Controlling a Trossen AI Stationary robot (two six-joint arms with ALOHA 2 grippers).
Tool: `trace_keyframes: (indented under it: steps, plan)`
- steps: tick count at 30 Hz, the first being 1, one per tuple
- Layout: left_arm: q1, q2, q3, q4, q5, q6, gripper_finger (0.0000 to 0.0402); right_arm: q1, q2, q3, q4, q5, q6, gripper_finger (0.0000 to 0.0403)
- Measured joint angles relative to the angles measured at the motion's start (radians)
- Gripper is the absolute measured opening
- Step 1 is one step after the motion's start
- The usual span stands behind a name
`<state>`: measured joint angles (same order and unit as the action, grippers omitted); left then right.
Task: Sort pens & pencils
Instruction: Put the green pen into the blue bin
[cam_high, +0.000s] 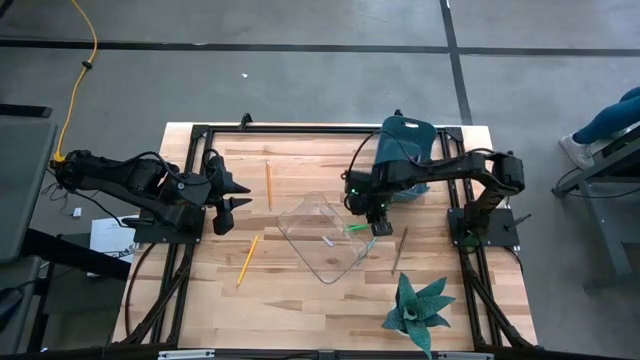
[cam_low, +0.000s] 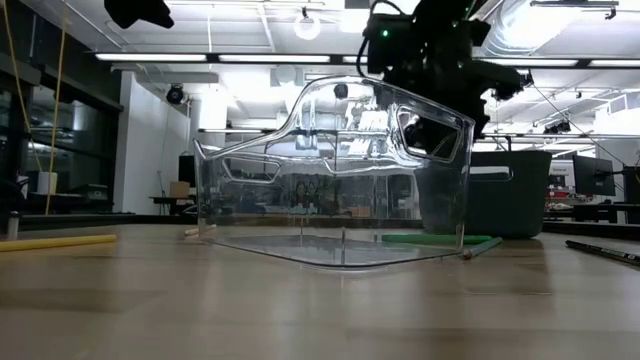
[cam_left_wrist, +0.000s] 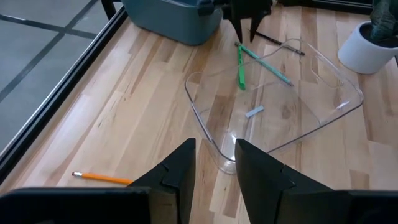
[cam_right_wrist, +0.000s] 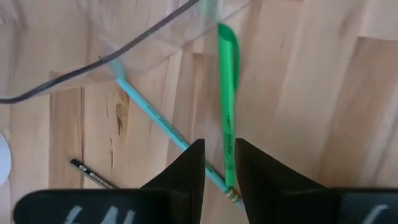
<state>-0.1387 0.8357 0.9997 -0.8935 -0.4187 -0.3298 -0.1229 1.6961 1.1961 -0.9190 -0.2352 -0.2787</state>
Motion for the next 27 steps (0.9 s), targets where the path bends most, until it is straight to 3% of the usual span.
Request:
trace_keyframes:
  steps: [15,27]
  plan:
    - [0.000,0.000,0.000,-0.020,0.011,0.002,0.0101,-0.014,0.055,-0.001,0.053,-0.004,0.008,0.0078]
    - [0.001,0.000,0.000,-0.024,0.011,0.003,0.0101,0.028,0.002,-0.164,0.176,0.008,0.087,0.0078]
